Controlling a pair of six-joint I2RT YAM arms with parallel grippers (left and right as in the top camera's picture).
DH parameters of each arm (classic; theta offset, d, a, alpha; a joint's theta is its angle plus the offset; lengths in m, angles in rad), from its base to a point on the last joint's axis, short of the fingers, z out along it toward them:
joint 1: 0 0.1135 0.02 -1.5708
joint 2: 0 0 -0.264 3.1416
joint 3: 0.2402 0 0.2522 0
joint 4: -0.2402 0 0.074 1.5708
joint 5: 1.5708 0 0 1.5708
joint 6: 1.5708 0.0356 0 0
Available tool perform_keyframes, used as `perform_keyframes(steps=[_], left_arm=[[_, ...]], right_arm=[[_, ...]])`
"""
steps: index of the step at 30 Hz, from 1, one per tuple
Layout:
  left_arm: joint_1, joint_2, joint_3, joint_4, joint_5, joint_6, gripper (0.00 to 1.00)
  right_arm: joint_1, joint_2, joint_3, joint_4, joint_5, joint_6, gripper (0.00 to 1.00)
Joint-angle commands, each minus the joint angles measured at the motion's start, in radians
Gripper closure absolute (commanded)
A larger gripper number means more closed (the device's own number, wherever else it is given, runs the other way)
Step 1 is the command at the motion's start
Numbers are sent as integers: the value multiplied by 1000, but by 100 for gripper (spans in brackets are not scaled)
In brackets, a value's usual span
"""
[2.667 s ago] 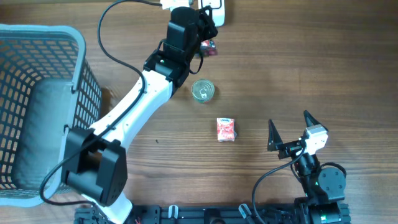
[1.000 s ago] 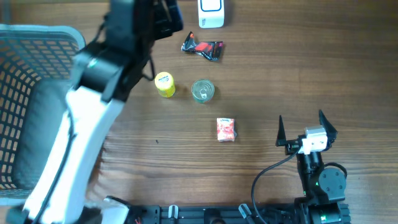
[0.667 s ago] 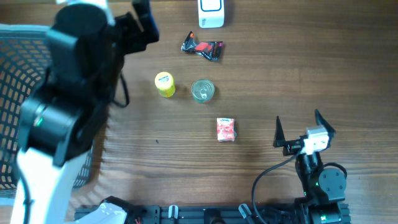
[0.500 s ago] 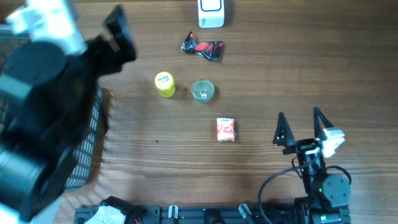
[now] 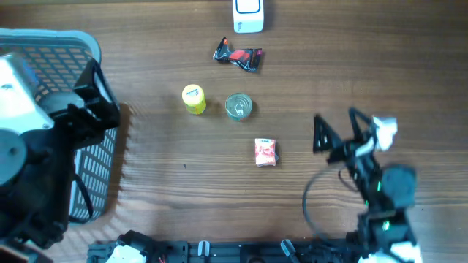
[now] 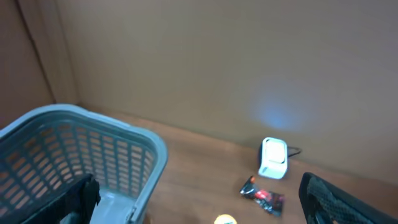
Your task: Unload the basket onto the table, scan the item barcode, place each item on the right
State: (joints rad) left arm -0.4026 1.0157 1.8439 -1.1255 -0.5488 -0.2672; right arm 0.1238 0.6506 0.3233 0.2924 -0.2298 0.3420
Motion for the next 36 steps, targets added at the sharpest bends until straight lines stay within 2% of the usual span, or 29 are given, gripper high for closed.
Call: perform_keyframes(steps=[1, 5, 8, 9, 11, 13, 16, 17, 22, 24, 26, 28, 31, 34, 36], left_arm=[[1, -2, -18, -9, -34, -10, 0], [1, -7, -19, -26, -65, -13, 0], [1, -10, -19, -63, -107, -36, 0], [1, -10, -19, -82, -112, -39, 0], [1, -10, -21, -89, -111, -56, 0], [1, -10, -26, -87, -112, -56, 0], [1, -10, -40, -87, -112, -83, 0], [1, -10, -43, -89, -111, -86, 0], [1, -10, -53, -93, -111, -108, 0], [1, -10, -53, -97, -111, -108, 0], [1, -10, -53, -102, -111, -114, 0], [1, -10, -53, -103, -108, -116, 0], [1, -10, -53, -106, -105, -134, 0], [1, -10, -53, -110, -104, -134, 0], [1, -10, -53, -118, -103, -134, 0]], right_arm=[[3, 378, 341, -99, -135, -114, 0], [8, 691, 723, -412, -203, -136, 0], [28, 890, 1040, -757, -228, -194, 0], [38, 977, 1202, -939, -228, -248, 0], [52, 1046, 1355, -1111, -228, -293, 0], [67, 1075, 1450, -1213, -229, -360, 0], [95, 1069, 1490, -1242, -229, -550, 0], [101, 1069, 1490, -1237, -224, -570, 0], [105, 1074, 1463, -1225, -304, -577, 0], [116, 1087, 1463, -1228, -254, -571, 0], [141, 1110, 1463, -1233, -119, -553, 0], [175, 1134, 1463, -1250, -34, -631, 0], [244, 1201, 1463, -1249, -15, -784, 0], [261, 1277, 1471, -1191, -32, -793, 0], [260, 1347, 1504, -1168, -39, -747, 0]])
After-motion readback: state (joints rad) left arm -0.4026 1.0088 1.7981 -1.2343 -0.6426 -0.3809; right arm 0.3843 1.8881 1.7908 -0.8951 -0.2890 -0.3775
